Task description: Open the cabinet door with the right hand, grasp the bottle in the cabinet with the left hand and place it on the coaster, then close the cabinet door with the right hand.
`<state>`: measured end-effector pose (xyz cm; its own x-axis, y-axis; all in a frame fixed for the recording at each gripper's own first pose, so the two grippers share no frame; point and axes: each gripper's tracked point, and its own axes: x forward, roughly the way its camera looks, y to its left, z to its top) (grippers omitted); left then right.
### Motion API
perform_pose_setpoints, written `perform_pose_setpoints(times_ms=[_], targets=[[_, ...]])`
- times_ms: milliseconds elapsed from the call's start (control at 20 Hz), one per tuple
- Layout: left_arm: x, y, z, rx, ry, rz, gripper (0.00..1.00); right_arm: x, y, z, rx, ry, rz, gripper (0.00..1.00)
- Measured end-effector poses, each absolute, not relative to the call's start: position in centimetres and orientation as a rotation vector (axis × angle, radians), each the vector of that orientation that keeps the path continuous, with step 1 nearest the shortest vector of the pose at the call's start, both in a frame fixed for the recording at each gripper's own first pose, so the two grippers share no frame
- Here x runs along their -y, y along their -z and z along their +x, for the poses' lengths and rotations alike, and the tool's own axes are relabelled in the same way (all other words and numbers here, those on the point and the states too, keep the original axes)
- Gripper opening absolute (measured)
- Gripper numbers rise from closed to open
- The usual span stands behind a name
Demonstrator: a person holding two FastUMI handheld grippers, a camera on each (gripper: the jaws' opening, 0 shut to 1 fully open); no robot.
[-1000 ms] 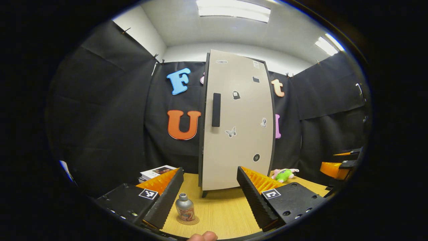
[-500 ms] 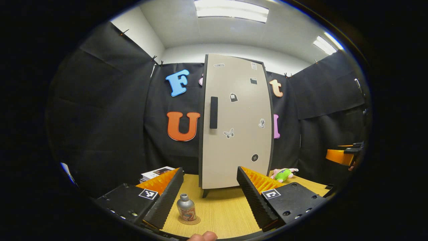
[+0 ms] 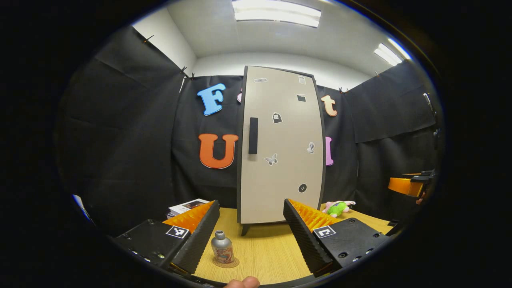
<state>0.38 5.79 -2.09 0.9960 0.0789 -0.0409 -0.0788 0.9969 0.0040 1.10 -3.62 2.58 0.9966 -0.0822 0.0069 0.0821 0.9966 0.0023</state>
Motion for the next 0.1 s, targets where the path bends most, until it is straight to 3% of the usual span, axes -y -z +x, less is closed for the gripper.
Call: perform_pose_setpoints(times_ms=[100], targets=[[-5.75,2.14,0.47,-0.038,-0.077,0.002,0.97,3.59,-2.60,1.13,0.005,0.081,0.006,0.93]])
